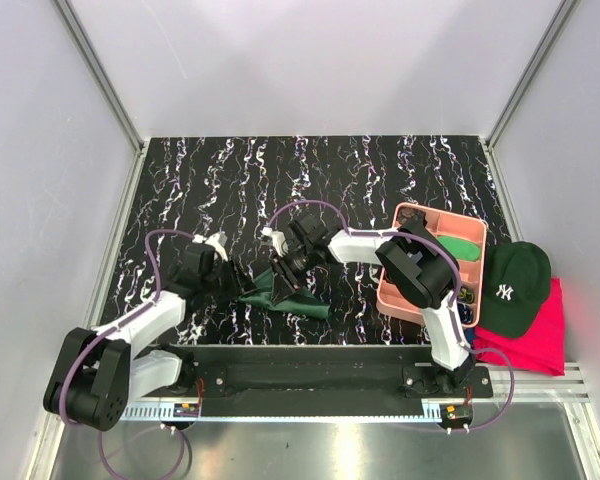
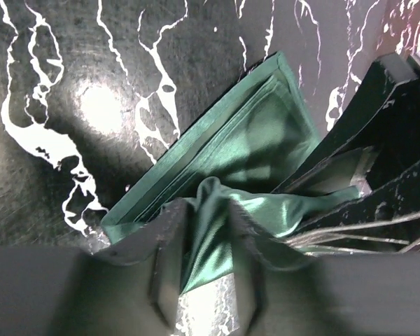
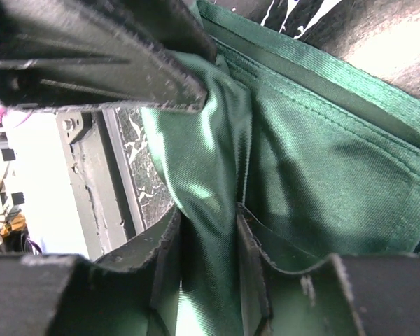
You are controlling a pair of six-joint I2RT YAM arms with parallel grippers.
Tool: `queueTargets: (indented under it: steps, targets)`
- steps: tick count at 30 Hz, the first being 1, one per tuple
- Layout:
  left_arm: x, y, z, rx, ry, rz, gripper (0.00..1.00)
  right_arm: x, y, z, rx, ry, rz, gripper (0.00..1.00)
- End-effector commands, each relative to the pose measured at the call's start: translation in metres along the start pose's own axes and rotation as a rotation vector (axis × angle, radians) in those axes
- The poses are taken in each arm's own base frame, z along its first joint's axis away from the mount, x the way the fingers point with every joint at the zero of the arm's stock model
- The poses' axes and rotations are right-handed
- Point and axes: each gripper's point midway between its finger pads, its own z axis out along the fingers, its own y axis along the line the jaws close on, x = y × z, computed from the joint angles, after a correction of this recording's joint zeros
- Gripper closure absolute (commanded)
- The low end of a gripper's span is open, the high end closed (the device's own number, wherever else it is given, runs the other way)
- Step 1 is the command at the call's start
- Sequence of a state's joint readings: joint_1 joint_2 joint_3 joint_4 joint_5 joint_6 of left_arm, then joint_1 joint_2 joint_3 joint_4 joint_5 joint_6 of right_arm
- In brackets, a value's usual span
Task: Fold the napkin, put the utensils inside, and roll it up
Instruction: Roll the napkin with the utensil
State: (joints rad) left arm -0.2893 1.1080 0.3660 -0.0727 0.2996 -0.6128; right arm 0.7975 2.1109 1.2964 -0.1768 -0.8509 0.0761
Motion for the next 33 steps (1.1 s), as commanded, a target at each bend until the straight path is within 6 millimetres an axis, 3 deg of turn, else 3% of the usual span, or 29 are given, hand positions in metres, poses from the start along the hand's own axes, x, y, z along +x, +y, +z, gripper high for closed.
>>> queueTargets:
  steps: [1,2,4,6,10,15,16,18,19,21,22,23,25,33]
  targets:
    - [-0.007,0.007,0.006,-0.030,-0.033,-0.004,0.76,0.007,-0.004,-0.003,0.017,0.034,0.057,0.57]
    - [-0.008,0.009,0.007,-0.045,-0.032,-0.007,0.83,0.006,-0.005,-0.004,0.028,0.029,0.057,0.53]
    - [-0.005,0.013,0.007,-0.068,-0.011,-0.009,0.88,-0.002,0.000,-0.010,0.036,0.009,0.035,0.42]
    - [-0.005,0.015,0.008,-0.088,0.006,-0.002,0.95,-0.008,0.001,-0.016,0.067,-0.010,0.015,0.37]
    - [-0.003,0.017,0.009,-0.106,0.039,0.001,0.97,-0.032,0.016,-0.036,0.119,-0.078,-0.067,0.29]
    - [-0.002,0.015,0.014,-0.100,0.081,0.011,0.98,-0.051,0.018,-0.063,0.256,-0.167,-0.184,0.20]
    - [-0.002,0.015,0.014,-0.099,0.086,0.010,0.98,-0.066,0.023,-0.074,0.300,-0.228,-0.263,0.18]
    - [-0.003,0.012,0.016,-0.092,0.097,0.012,0.98,-0.059,0.020,-0.079,0.334,-0.253,-0.302,0.15]
    - [-0.003,0.011,0.016,-0.089,0.100,0.013,0.98,-0.073,0.030,-0.087,0.376,-0.316,-0.384,0.13]
    - [-0.004,0.010,0.017,-0.087,0.110,0.013,0.98,-0.057,0.026,-0.085,0.436,-0.312,-0.440,0.11]
    - [-0.005,0.009,0.018,-0.085,0.111,0.012,0.99,-0.069,0.037,-0.087,0.490,-0.364,-0.546,0.09]
    - [-0.006,0.008,0.018,-0.085,0.113,0.016,0.98,-0.058,0.035,-0.082,0.518,-0.345,-0.580,0.08]
    - [-0.006,0.007,0.018,-0.083,0.121,0.015,0.98,-0.055,0.042,-0.071,0.588,-0.332,-0.699,0.07]
    - [-0.009,0.004,0.021,-0.084,0.146,0.013,0.98,-0.033,0.032,-0.029,0.641,-0.176,-0.860,0.08]
